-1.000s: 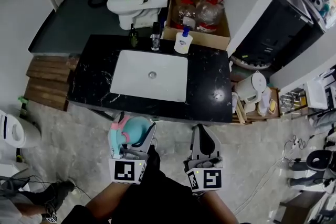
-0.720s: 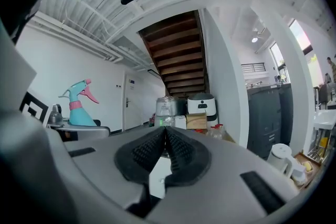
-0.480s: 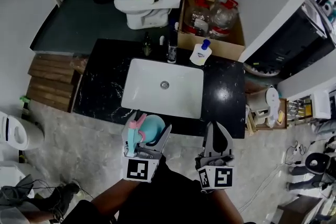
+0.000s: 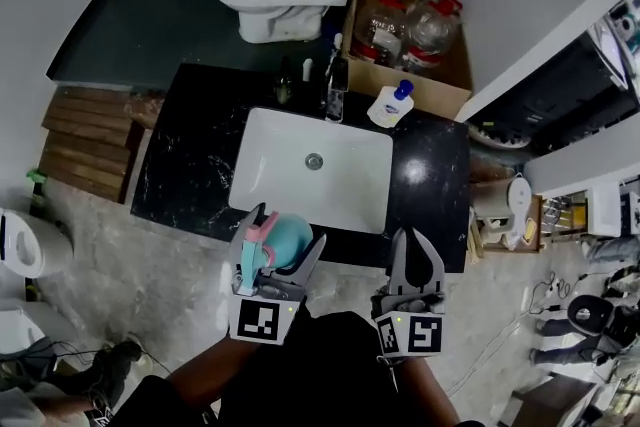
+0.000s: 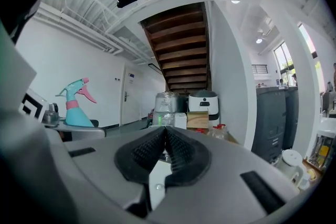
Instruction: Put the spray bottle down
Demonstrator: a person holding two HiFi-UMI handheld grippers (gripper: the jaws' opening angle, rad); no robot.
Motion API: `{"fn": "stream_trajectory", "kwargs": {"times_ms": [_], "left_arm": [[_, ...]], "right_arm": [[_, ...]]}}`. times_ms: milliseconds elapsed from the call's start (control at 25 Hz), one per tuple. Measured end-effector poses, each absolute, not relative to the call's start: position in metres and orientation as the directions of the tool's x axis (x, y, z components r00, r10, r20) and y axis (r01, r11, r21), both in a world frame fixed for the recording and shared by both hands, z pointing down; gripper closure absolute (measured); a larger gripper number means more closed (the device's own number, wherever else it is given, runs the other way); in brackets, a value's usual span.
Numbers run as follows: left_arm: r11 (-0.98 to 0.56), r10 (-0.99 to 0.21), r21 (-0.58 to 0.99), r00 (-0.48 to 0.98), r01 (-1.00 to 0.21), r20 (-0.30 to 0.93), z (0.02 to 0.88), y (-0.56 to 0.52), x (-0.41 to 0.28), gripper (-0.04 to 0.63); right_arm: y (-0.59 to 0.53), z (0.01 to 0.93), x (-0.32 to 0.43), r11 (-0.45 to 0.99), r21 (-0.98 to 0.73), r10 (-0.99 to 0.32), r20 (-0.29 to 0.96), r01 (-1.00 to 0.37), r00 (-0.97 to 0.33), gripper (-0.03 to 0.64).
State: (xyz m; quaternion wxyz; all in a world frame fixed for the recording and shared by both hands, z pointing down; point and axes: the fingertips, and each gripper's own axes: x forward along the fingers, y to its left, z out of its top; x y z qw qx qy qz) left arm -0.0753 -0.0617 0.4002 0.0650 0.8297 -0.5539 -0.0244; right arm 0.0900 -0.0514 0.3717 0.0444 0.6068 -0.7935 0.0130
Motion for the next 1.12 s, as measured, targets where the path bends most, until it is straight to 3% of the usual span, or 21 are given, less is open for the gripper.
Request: {"fn": "stream_trajectory", "kwargs": {"times_ms": [400, 800, 1120], "left_arm": [[-0.272, -0.959, 0.135, 0.280, -0.953, 0.046, 0.405, -0.053, -0.096, 0.172], [-0.238, -0.969, 0.038, 0.240, -0.970, 0.053, 0.397, -0.059, -0.065, 0.172], [-0.188, -0.972, 0.072, 0.196, -0.979, 0.126, 0.418, -0.082, -0.047, 0.172]], "right_arm": [[-0.060, 0.374, 0.091, 0.316, -0.001, -0.944, 0.096, -0.949, -0.315, 0.601], [-0.077, 0.356, 0.133, 0.376, -0.019, -0.926, 0.029, -0.926, -0.377, 0.601], [-0.075, 0.350, 0.162, 0.389, -0.087, -0.921, 0.001, -0.917, -0.390, 0.601]]}}
